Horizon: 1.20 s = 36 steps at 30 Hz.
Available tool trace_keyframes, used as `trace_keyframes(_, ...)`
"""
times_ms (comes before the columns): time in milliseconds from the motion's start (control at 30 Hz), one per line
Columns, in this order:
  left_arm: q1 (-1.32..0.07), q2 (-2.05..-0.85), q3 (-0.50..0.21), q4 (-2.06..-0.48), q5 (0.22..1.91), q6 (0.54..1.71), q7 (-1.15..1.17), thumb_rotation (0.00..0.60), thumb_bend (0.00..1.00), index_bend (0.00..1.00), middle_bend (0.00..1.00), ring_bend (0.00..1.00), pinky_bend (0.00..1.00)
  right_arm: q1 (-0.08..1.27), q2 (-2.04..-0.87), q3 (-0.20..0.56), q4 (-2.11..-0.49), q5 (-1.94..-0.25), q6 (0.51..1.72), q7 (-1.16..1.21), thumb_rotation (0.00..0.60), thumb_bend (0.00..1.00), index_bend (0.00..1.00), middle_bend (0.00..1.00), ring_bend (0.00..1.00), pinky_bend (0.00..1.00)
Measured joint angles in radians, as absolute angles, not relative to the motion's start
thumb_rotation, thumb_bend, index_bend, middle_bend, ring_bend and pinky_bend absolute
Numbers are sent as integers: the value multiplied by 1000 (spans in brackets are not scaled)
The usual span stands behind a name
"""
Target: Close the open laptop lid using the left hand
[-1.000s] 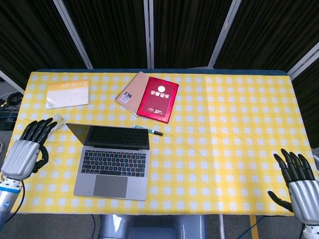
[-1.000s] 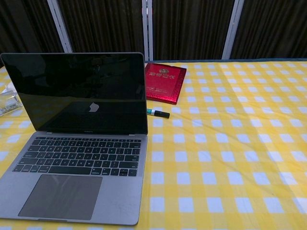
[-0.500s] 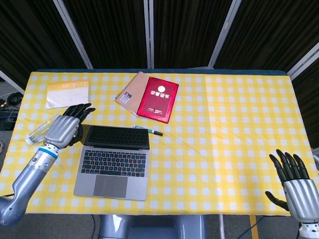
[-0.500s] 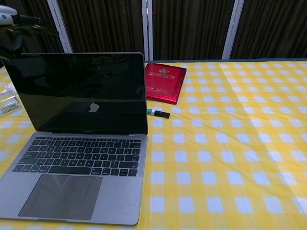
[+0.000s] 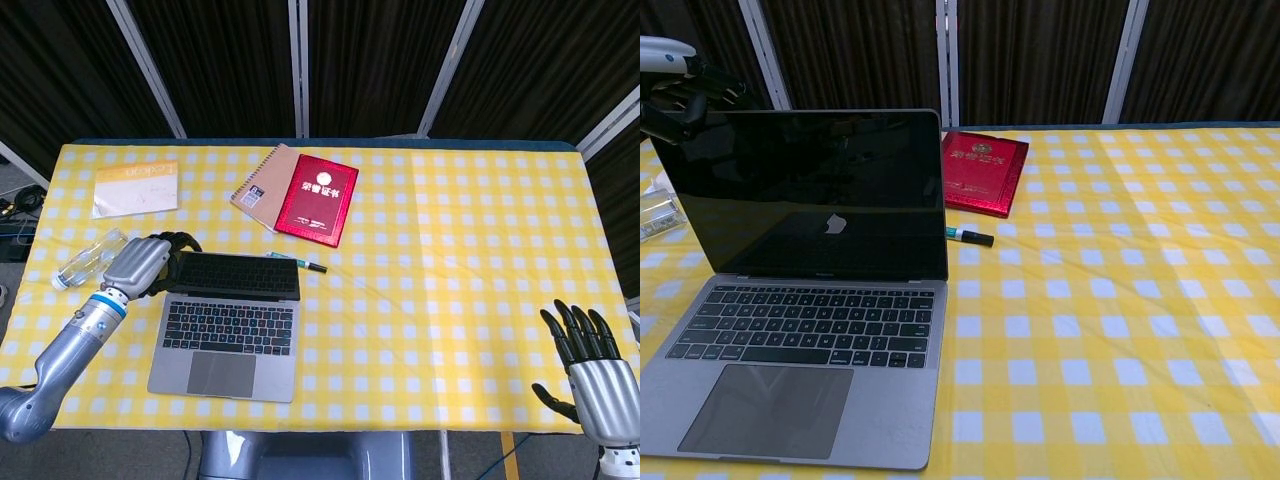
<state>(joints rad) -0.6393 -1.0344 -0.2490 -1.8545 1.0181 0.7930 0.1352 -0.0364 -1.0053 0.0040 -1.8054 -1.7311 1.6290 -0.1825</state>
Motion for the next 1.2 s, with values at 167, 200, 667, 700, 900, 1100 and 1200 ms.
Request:
trace_keyframes(167, -635, -993, -239, -1885, 1008, 755, 80, 600, 1000, 312, 235, 218, 276, -36, -1006, 3, -1807, -1733, 1630, -182, 600, 0, 17, 0, 0, 0)
trace_keyframes(200, -632, -982, -238, -1892, 1010, 749, 67, 600, 1000, 312, 235, 218, 276, -36, -1006, 3, -1807, -1732, 1629, -182, 600, 0, 17, 0, 0, 0)
trace_keyframes(667, -542, -882, -204, -1968, 1249, 767, -130, 600, 1000, 312, 235, 218, 277, -41, -1000, 5, -1812, -1733, 1644, -175, 600, 0, 17, 0, 0, 0)
trace_keyframes(700, -536, -877, -199, -1970, 1273, 770, -148, 600, 1000, 312, 235, 218, 277, -42, -1000, 5, -1812, -1734, 1645, -174, 600, 0, 17, 0, 0, 0)
trace_keyframes(900, -500, -843, -154, -1972, 1411, 785, -257, 600, 1000, 312, 235, 218, 277, -44, -999, 5, -1813, -1736, 1651, -176, 600, 0, 17, 0, 0, 0)
trace_keyframes(1100, -487, -836, -108, -1958, 1502, 790, -338, 600, 1000, 313, 235, 218, 277, -47, -999, 5, -1815, -1737, 1655, -176, 600, 0, 17, 0, 0, 0)
trace_keyframes(1200, -482, -839, -81, -1945, 1554, 799, -362, 600, 1000, 314, 235, 218, 277, -47, -999, 5, -1815, -1738, 1656, -177, 600, 0, 17, 0, 0, 0)
